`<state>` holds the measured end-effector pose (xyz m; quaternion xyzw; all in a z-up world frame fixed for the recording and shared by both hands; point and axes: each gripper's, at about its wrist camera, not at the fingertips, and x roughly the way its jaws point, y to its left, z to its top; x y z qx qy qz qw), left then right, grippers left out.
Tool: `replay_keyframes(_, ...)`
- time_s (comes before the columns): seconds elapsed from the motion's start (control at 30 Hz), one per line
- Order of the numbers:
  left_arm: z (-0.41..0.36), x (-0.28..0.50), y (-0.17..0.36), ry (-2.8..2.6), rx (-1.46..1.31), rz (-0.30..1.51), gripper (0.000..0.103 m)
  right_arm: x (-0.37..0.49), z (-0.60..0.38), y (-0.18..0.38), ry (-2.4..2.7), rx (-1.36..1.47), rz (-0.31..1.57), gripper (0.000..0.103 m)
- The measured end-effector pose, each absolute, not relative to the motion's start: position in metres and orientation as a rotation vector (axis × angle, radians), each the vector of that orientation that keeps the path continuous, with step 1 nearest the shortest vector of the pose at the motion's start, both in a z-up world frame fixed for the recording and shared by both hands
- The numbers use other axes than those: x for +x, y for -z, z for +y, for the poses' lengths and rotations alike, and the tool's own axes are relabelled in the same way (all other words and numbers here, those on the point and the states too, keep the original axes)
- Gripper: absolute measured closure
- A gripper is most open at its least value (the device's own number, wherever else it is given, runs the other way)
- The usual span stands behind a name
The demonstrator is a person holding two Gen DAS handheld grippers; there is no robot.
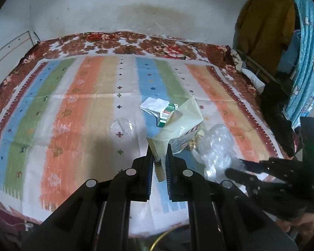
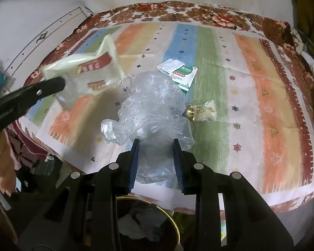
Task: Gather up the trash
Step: 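Carry the clear wrap with the right tool while the left carries the cream bag to the bin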
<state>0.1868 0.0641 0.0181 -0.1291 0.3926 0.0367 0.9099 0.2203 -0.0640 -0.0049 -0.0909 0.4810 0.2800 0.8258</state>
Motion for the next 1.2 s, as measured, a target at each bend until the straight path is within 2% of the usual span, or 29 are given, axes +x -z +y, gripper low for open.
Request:
replay_keyframes(0.4, 0.058, 0.138, -0.014, -0.110, -0.365, 0.837, 0.093, 0.190, -0.086, -0.005, -0.612, -0.157, 0.997, 0.074)
replay_keyframes(1.2, 0.029, 0.069, -0.010, -0.042, -0.336, 0.805, 0.093, 0.126, -0.137, 0.012, -0.644, -0.084, 1.006, 0.074)
